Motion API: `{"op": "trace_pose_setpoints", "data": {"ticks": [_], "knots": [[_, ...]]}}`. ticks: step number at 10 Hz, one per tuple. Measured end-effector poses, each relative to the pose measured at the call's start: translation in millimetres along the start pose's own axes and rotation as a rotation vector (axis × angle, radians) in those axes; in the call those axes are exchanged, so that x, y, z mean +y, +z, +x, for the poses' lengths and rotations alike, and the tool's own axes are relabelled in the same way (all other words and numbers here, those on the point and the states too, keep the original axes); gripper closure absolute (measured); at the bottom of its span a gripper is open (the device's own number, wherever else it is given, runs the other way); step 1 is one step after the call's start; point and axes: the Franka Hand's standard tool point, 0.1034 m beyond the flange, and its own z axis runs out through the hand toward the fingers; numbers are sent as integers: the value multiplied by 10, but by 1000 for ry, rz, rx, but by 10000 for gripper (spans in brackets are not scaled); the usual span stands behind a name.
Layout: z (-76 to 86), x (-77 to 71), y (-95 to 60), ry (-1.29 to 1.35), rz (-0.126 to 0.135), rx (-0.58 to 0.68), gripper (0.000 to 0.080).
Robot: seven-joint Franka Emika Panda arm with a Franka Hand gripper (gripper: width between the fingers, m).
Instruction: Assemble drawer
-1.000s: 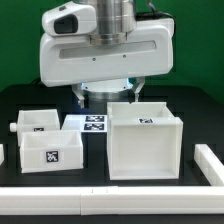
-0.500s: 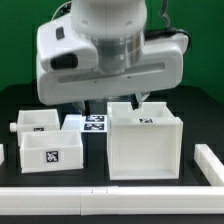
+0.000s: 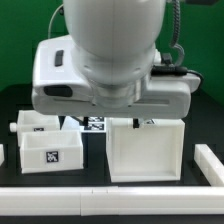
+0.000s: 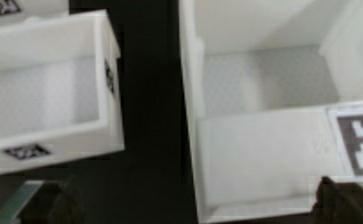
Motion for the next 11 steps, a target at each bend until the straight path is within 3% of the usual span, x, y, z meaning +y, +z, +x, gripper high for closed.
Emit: {"op": "trace_pose_setpoints", "data": {"ticks": [6, 11], "knots": [[25, 27, 2, 5, 2, -4, 151], [295, 23, 60, 7, -2, 98, 151]]}}
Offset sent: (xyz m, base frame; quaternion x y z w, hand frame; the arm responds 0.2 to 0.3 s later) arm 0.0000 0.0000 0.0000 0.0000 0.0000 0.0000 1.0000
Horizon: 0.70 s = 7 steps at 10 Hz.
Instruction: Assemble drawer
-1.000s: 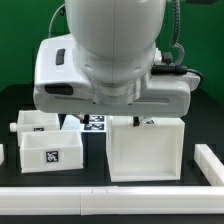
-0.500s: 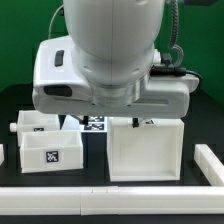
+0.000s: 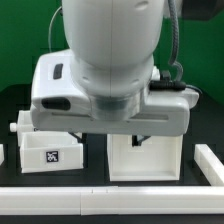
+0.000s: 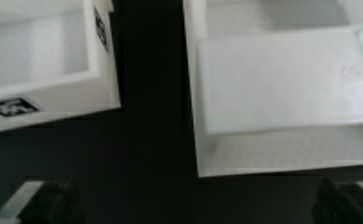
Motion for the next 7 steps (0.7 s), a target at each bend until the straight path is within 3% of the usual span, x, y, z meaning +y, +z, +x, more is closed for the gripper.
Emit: {"op": "trace_pose_setpoints", "data": {"ticks": [2, 5, 7], "knots": [[-7, 50, 152, 10, 7, -28, 151], [-136, 132, 442, 52, 16, -191, 151], [-257, 118, 442, 56, 16, -222, 151]]}}
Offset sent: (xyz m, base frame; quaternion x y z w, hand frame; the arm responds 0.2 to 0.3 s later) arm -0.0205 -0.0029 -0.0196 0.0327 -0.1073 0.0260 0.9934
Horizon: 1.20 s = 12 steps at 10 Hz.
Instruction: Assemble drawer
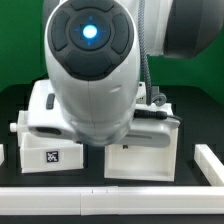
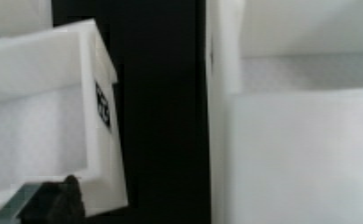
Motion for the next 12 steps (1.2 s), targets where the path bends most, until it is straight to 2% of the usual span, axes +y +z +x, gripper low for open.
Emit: {"op": "trace_pose_setpoints", "data": {"ticks": [2, 3, 4, 6, 7, 11, 12], "knots": [[18, 2, 26, 0, -2, -9, 151], [-99, 14, 51, 6, 1, -58, 151], [-71, 53, 101, 15, 2, -89, 151], [-107, 60, 67, 16, 6, -71, 151], [-155, 75, 98, 22, 9, -84, 151], [-156, 77, 151, 71, 8, -114, 151], [-156, 77, 152, 71, 8, -114, 245]]}}
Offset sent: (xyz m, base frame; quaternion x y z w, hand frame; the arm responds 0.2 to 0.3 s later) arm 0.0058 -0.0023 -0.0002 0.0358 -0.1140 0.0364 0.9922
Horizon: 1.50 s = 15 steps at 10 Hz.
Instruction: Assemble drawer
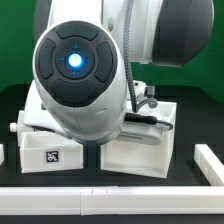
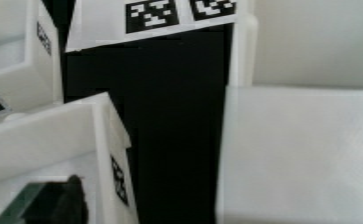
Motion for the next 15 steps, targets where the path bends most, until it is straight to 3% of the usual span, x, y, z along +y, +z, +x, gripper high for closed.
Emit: {"op": "trace_pose_setpoints", "data": {"ticks": [1, 2, 4, 10, 12, 13, 15], "knots": [[0, 0, 2, 0, 0, 0, 427], [0, 0, 3, 0, 0, -1, 427], [0, 0, 3, 0, 0, -1, 730], [-25, -21, -15, -5, -1, -1, 749], [-129, -109, -126, -15, 3, 17, 764], [-146, -141, -277, -22, 12, 92, 764], [-417, -112, -513, -35, 32, 155, 764]]}}
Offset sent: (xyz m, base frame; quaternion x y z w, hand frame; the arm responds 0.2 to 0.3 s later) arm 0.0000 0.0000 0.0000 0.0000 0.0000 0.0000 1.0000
